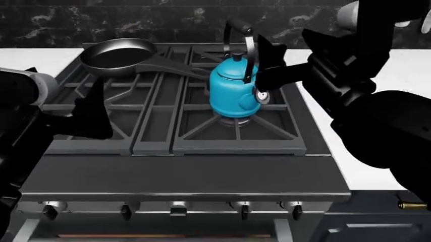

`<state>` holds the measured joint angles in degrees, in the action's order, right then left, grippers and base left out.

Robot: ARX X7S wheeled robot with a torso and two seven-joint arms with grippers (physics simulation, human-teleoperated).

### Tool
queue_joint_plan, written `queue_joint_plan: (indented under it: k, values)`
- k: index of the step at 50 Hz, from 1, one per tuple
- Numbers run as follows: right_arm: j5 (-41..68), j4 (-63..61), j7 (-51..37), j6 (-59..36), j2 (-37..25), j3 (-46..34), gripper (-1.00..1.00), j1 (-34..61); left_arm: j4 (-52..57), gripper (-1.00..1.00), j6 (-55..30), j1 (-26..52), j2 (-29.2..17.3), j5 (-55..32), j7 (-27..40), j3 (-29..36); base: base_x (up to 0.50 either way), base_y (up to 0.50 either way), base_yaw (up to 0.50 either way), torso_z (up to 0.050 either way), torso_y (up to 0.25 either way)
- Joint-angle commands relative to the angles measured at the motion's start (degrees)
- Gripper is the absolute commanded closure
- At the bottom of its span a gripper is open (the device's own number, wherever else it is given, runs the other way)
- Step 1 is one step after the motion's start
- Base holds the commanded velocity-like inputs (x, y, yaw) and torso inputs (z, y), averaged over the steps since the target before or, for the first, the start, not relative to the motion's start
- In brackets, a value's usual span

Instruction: Pick the kettle from the counter and place it on a stove burner. Then turn the burner on.

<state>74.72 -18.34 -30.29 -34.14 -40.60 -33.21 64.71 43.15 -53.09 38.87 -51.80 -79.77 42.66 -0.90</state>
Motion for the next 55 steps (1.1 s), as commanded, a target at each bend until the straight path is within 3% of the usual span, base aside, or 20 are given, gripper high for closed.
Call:
queue_joint_plan:
  k: [1,55]
  values:
    - [0.2,-1.5,-0.9,1.1,-1.2,0.8,-1.0,-2.2,0.0,-1.0,0.6,-0.9,0.2,0.7,-0.3,0.0,-0.18,0.0,0.0,0.0,0.0]
    - [-0.4,-7.7,-2.2,7.3,-4.8,3.9,-1.0,-10.9,0.3,-1.0,3.4,-4.2,1.0,3.4,-1.2,-0.5,-0.18,0.0,0.0,0.0,0.0]
